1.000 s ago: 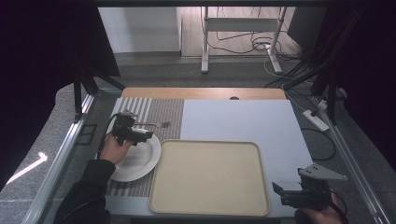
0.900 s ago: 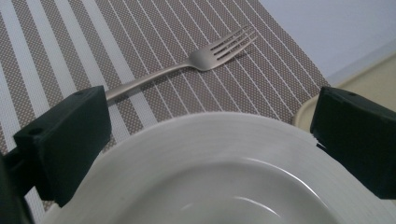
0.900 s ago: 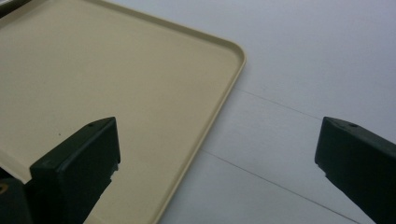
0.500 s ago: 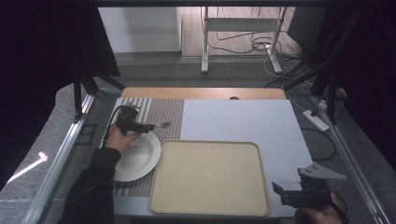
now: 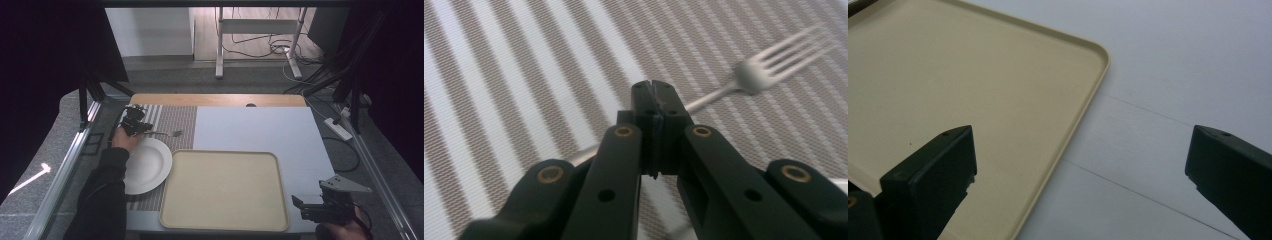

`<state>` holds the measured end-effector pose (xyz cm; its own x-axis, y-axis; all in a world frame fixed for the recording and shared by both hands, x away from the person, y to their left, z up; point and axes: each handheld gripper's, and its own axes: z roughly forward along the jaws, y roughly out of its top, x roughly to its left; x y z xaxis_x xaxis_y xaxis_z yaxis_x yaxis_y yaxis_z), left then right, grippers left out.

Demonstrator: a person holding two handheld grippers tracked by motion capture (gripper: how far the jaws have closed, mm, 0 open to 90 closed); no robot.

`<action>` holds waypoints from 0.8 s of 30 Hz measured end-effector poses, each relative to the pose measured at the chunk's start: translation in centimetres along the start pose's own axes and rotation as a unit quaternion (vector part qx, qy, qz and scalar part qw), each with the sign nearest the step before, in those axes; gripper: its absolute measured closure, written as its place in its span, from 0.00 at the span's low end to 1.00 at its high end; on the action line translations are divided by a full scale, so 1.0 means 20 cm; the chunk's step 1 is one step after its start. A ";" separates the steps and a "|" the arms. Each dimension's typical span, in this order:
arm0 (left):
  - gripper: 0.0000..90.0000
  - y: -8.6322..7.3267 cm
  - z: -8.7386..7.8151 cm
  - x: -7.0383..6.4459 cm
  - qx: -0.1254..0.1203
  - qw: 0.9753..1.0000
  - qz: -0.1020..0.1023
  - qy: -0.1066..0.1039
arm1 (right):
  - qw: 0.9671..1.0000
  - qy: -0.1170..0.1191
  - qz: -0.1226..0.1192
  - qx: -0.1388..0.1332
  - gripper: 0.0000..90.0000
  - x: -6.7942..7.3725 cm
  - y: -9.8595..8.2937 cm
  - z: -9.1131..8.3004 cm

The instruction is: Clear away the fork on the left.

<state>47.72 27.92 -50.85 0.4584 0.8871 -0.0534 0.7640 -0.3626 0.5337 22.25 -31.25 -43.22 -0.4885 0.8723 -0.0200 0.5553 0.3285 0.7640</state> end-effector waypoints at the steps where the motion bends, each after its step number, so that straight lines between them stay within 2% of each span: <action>1: 0.98 0.00 0.00 0.01 0.003 1.000 -0.003 0.001 | 1.000 0.000 0.000 0.000 0.01 0.00 0.00 0.00; 4: 0.99 0.01 0.04 0.06 0.020 1.000 -0.016 0.011 | 1.000 0.000 0.001 0.001 0.01 0.00 0.00 0.00; 5: 0.98 0.01 0.06 0.08 0.037 0.999 -0.023 0.022 | 1.000 0.000 0.000 0.000 0.01 0.00 0.00 0.00; 9: 0.98 0.00 0.08 0.10 0.047 0.998 -0.028 0.028 | 1.000 0.000 0.001 0.000 0.01 0.00 0.00 0.00; 12: 0.99 -0.01 0.06 0.07 0.070 0.997 -0.007 0.034 | 1.000 -0.001 0.000 0.000 0.01 0.00 0.00 0.00; 13: 0.99 -0.01 0.06 0.07 0.070 0.997 -0.007 0.034 | 1.000 -0.001 0.000 0.000 0.01 0.00 0.00 0.00; 16: 0.99 -0.02 0.04 0.05 0.088 0.996 -0.002 0.022 | 1.000 -0.003 -0.003 0.000 0.01 0.00 0.00 -0.01; 20: 0.99 -0.05 0.02 0.03 0.105 0.994 0.015 0.007 | 1.000 -0.003 -0.004 0.000 0.01 0.00 0.00 0.00; 22: 0.99 -0.06 0.01 0.04 0.107 0.994 0.015 -0.003 | 1.000 -0.002 -0.005 0.000 0.01 0.01 0.00 0.00; 24: 0.99 -0.07 0.01 0.05 0.099 0.995 0.004 -0.012 | 1.000 -0.002 -0.006 0.001 0.01 0.01 0.00 0.00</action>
<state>47.30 29.29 -51.79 0.4737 0.8778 -0.0709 0.8337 -0.4210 0.3572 22.13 -31.16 -43.22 -0.4920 0.8700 -0.0317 0.5505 0.3390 0.7629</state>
